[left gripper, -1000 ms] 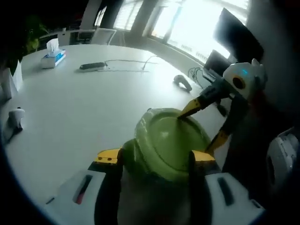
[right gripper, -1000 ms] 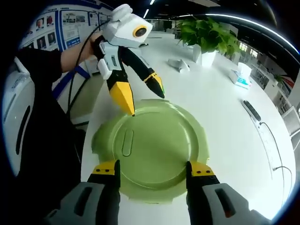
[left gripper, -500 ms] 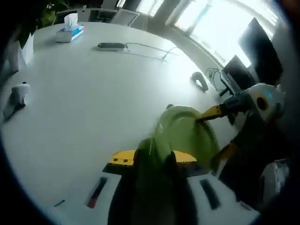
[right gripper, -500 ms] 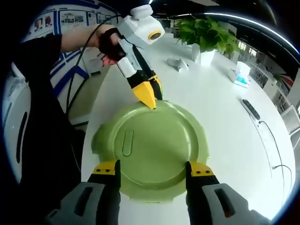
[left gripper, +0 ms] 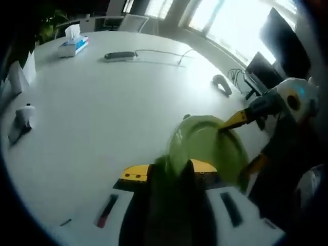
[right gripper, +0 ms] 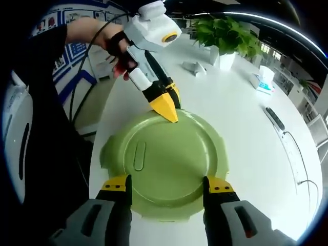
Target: Pick up the tomato from the tabletop place it into the food storage container close the lid and lock the latches
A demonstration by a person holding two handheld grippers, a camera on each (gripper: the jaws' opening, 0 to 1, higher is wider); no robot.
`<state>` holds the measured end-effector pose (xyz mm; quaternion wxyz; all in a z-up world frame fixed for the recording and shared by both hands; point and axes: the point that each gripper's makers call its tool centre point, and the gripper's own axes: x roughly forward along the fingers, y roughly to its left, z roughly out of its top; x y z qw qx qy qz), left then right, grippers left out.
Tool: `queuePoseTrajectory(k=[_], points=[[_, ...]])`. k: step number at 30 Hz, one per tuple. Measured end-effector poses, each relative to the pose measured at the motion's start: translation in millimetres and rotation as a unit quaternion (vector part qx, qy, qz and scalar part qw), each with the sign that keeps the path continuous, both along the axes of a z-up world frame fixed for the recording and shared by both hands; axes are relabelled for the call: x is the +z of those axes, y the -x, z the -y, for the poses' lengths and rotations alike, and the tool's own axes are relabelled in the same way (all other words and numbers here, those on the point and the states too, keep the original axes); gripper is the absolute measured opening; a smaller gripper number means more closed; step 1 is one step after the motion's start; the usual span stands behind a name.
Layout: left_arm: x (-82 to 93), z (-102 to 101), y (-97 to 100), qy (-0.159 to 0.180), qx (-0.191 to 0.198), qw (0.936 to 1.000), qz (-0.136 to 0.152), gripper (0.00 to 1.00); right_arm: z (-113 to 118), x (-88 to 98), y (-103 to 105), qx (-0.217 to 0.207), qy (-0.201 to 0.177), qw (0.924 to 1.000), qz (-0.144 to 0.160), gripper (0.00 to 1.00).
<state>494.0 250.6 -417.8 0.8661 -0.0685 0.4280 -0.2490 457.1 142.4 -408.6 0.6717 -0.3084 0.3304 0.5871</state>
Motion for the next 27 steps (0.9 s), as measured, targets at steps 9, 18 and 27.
queuePoseTrajectory(k=[9,18,27], points=[[1.8,-1.0,-5.1,0.000,0.006,0.9999,0.010,0.16,-2.2,0.3,-0.5,0.000,-0.002,1.0000,0.000,0.51],[1.9,-4.5,-4.1,-0.006,0.004,1.0000,-0.001,0.13,-1.3,0.0,-0.2,-0.001,-0.001,1.0000,-0.001,0.51],[0.6,-2.2,-0.8,0.007,-0.004,0.9999,-0.012,0.12,-2.0,-0.2,1.5,0.001,-0.002,1.0000,-0.004,0.50]])
